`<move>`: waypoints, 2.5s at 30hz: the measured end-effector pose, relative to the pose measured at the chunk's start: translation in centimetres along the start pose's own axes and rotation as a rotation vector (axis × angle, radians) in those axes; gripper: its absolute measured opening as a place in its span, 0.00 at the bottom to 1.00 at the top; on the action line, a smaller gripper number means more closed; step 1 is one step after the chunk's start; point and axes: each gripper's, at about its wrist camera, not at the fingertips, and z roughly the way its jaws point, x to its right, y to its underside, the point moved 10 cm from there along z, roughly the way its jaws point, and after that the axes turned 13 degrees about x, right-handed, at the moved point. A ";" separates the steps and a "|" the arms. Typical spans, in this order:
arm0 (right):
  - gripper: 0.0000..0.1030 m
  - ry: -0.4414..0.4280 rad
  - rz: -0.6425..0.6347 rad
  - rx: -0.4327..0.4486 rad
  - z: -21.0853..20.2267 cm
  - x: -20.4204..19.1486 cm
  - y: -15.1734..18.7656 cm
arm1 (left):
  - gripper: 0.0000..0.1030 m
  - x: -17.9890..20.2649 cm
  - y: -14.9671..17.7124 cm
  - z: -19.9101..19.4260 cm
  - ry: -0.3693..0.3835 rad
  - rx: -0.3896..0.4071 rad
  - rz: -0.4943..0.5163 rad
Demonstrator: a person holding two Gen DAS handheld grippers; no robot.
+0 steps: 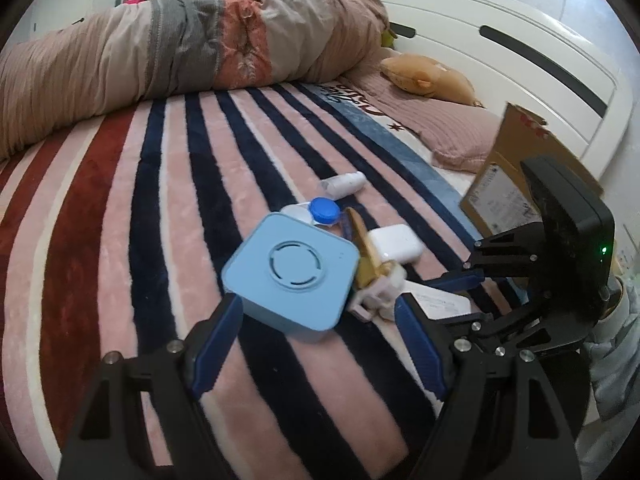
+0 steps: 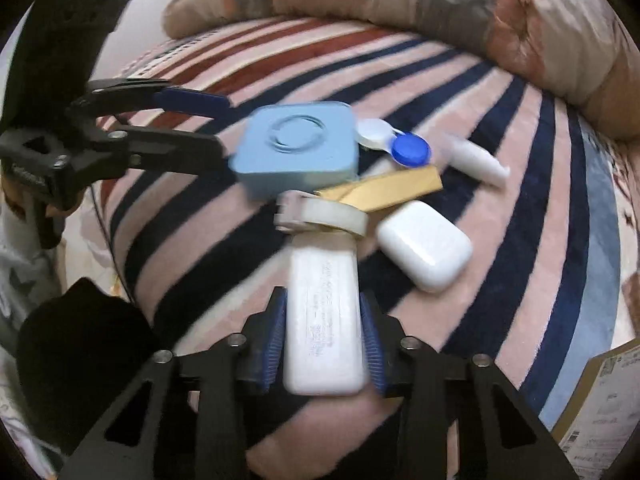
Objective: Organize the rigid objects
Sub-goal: 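Grasp the white power bank with the right gripper, then grasp the tape roll with the left gripper while the right gripper holds the power bank, then carry the tape roll and power bank into the box and open both grippers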
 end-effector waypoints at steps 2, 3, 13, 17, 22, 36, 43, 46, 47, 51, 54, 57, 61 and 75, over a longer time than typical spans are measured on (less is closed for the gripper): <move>0.30 0.023 0.007 0.036 -1.1 -0.5 -0.6 | 0.73 1.0 -0.5 -0.6 0.049 0.009 -0.012; 0.30 0.025 0.002 0.057 -1.6 -0.7 -1.0 | 0.73 1.7 -0.8 -1.0 0.079 0.015 -0.020; 0.30 0.077 -0.033 0.294 -8.9 -3.3 -6.9 | 0.73 7.7 -5.4 -4.1 0.132 0.087 0.072; 0.30 0.166 0.019 0.203 -7.3 -0.8 -4.9 | 0.69 6.1 -3.4 -1.9 0.102 0.015 0.063; 0.30 0.275 0.027 0.097 -4.8 2.1 -2.0 | 0.37 6.8 0.8 1.9 0.107 -0.112 0.138; 0.30 0.316 0.052 0.056 -3.8 3.2 0.5 | 0.45 5.5 0.5 6.0 0.007 -0.062 0.196; 0.30 0.309 0.056 0.049 -3.6 3.8 0.7 | 0.45 6.1 0.9 8.0 -0.053 -0.073 0.243; 0.30 0.308 0.057 0.042 -3.7 4.0 1.0 | 0.39 5.9 1.3 8.1 -0.072 -0.096 0.267; 0.30 0.299 0.065 0.038 -3.7 4.0 1.2 | 0.39 5.9 1.5 8.1 -0.073 -0.099 0.271; 0.30 0.281 0.078 0.032 -3.3 4.0 1.7 | 0.39 6.1 1.5 7.0 -0.066 -0.101 0.264; 0.30 0.267 0.074 0.068 -3.8 3.4 1.0 | 0.39 6.3 0.9 4.9 -0.045 -0.086 0.248; 0.30 0.254 0.055 0.119 -4.9 2.1 -0.4 | 0.39 6.5 -0.9 1.8 -0.059 -0.040 0.258; 0.30 0.225 0.056 0.225 -7.8 0.1 -3.0 | 0.39 7.8 -4.7 -3.3 -0.055 0.042 0.267; 0.30 0.356 0.103 0.466 -21.3 4.1 -4.1 | 0.39 22.4 -15.7 -6.2 0.158 0.172 0.344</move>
